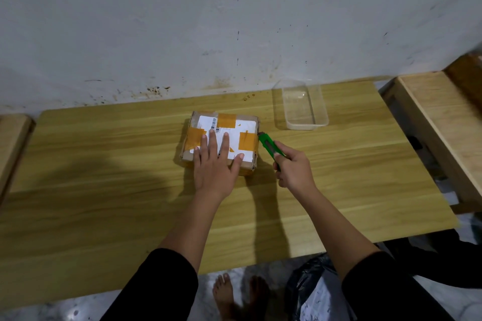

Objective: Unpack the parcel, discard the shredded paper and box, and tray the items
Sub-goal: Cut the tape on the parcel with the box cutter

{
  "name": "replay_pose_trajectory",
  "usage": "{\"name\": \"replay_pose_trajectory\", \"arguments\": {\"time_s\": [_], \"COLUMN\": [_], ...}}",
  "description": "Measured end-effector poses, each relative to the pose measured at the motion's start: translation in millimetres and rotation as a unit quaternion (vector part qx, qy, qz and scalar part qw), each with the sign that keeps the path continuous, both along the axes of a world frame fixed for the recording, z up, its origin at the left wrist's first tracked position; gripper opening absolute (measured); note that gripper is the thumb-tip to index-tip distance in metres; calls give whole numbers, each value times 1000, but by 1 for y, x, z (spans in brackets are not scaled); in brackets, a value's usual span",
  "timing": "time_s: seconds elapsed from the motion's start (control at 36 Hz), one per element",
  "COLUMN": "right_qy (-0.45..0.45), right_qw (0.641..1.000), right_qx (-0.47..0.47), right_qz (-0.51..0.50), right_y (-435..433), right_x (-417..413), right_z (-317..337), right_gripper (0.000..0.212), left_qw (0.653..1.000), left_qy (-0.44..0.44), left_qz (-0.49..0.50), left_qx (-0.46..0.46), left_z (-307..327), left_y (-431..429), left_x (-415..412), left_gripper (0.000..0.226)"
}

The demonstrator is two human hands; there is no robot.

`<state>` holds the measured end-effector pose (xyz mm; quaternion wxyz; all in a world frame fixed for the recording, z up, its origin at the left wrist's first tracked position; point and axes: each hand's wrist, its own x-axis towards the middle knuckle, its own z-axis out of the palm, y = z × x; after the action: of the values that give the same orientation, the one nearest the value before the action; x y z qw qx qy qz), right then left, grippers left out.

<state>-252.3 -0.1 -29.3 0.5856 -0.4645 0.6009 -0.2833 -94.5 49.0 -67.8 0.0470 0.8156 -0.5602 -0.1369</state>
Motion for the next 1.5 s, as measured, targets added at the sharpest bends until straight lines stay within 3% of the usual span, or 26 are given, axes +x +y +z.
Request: {"name": "replay_pose_trajectory", "arguments": {"time_s": [0.33,0.67,1.06,1.5], "right_qy": [44,37,89,65], "right_qw": [998,999,994,996], "right_qx": [-11,-9,9,3], "right_qz": [44,4,62,58], "right_y": [2,-7,-11,13], "right_x": [-10,-3,-1,-9], "right_z": [8,8,12,16], "right_gripper": [40,41,43,42], "left_qw": [1000,1000,1000,999], "left_qy": [-3,-2,-10,-10], "left_qz": [18,21,28,34], "left_qx": [-1,5,8,6], "left_z": [0,2,1,1], "left_y": [-3,-2,-3,-4], "left_x": [-5,-5,-8,-10], "left_gripper": [65,66,65,65]}}
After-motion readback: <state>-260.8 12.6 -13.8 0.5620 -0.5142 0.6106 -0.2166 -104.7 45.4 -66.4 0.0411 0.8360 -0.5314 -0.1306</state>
